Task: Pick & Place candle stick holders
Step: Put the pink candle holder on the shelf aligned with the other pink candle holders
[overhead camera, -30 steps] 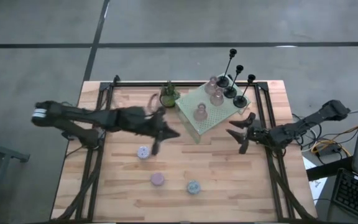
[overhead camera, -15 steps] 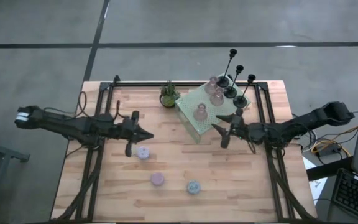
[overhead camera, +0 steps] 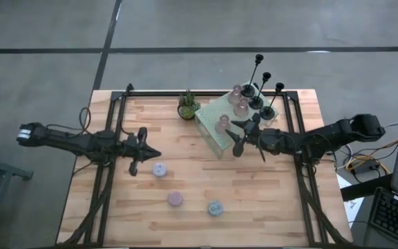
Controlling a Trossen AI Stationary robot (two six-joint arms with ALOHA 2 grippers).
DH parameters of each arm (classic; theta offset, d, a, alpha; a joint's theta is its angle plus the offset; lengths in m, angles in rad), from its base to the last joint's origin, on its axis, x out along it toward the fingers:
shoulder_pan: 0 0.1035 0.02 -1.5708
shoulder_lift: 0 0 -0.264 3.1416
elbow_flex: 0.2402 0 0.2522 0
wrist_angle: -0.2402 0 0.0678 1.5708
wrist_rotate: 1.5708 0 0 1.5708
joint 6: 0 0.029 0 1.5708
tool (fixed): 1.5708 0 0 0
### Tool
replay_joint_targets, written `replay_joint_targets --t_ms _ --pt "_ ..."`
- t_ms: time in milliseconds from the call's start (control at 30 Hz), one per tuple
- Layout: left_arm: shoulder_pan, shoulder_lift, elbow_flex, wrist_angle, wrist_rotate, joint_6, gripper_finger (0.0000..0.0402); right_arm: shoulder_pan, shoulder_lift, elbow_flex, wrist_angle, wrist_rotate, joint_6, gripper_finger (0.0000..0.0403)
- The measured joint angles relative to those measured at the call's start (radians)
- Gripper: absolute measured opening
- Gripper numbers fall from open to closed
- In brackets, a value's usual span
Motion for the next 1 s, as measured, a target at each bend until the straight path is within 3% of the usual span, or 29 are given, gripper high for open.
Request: replay_joint_targets --t_ms 233,567,1000 --pt "0.0 -0.095 -0.051 -0.004 0.081 0.006 0.0014 -0.046 0.037 0.01 0.007 -0.058 0.019 0.0212" --pt "0.0 -0.232 -0.146 -0.024 0.084 0.0 0.0014 -0.057 0.125 0.016 0.119 -0.058 -0.002 0.0212" --pt "0.0 -0.275 -0.234 -0.05 0.083 -0.079 0.0014 -0.082 0.118 0.04 0.153 -0.07 0.004 0.0215"
